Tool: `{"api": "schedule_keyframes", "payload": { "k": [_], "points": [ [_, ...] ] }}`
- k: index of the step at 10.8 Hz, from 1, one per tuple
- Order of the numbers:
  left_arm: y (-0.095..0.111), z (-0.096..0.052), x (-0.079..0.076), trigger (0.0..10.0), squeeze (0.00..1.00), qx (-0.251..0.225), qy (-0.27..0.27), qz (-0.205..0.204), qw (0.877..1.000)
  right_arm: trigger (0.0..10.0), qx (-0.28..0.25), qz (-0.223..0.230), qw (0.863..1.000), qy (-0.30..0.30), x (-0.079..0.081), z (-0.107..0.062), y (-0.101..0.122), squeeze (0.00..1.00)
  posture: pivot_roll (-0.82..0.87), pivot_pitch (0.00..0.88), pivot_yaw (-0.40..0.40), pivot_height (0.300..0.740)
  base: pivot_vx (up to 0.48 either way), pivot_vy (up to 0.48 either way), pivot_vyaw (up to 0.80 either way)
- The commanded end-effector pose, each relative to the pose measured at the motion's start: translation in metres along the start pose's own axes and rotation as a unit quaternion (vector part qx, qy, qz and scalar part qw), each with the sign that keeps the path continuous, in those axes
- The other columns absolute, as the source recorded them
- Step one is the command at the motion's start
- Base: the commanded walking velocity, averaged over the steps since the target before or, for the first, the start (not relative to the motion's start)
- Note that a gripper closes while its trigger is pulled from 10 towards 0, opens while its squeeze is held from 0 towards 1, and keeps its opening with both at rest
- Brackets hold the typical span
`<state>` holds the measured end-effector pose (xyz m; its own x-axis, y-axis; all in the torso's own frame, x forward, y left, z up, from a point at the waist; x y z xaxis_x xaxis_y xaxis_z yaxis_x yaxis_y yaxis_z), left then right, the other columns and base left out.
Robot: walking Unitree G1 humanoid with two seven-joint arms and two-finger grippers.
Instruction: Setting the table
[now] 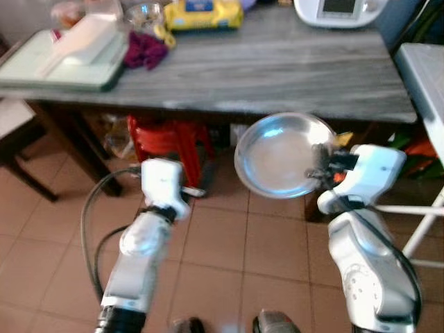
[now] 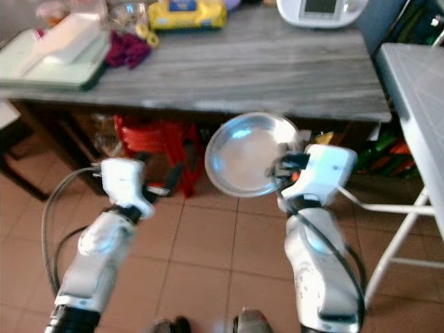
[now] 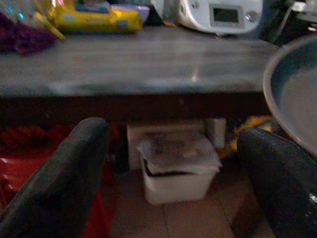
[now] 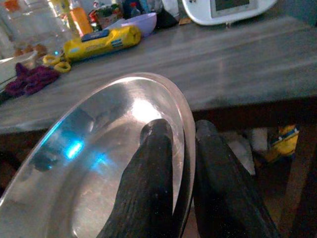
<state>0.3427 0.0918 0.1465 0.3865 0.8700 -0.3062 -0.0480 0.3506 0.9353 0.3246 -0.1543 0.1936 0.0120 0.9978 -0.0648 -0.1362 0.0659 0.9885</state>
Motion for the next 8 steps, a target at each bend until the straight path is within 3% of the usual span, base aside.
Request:
{"api": "schedule_keyframes", "payload": {
  "k": [1, 3, 8],
  "points": [
    [-0.004, 0.0, -0.007, 10.0, 0.0, 0.005, -0.01, -0.002, 1.0, 10.0, -0.012, -0.005, 1.0, -0.007, -0.006, -0.002, 0.006, 0.0, -0.22, 0.207, 0.055, 0.74, 0.349, 0.0, 0.0],
    [-0.003, 0.0, -0.006, 10.0, 0.0, 0.004, -0.009, -0.001, 1.0, 10.0, -0.044, -0.011, 0.999, 0.008, 0.001, -0.002, 0.021, 0.0, -0.22, 0.207, 0.055, 0.74, 0.349, 0.0, 0.0],
    [-0.003, 0.001, -0.007, 10.0, 0.0, 0.003, -0.011, 0.0, 1.0, 10.0, -0.047, -0.011, 0.999, 0.004, -0.002, 0.0, 0.023, 0.0, -0.22, 0.204, 0.054, 0.74, 0.349, 0.0, 0.0]
  ]
}}
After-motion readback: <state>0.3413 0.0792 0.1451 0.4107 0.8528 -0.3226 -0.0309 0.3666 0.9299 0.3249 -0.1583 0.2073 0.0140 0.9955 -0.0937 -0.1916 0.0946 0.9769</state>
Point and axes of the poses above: a point about 5 cm out from each wrist's last joint towards the gripper, its own z axis pointing out of the wrist towards the gripper, its own y axis along the axis of the wrist's last joint, x = y × z, the point moved 5 cm from there along z, pointing out of the wrist towards the gripper, and after that the axes turned 15 degrees about -z, right-handed, at the moved point
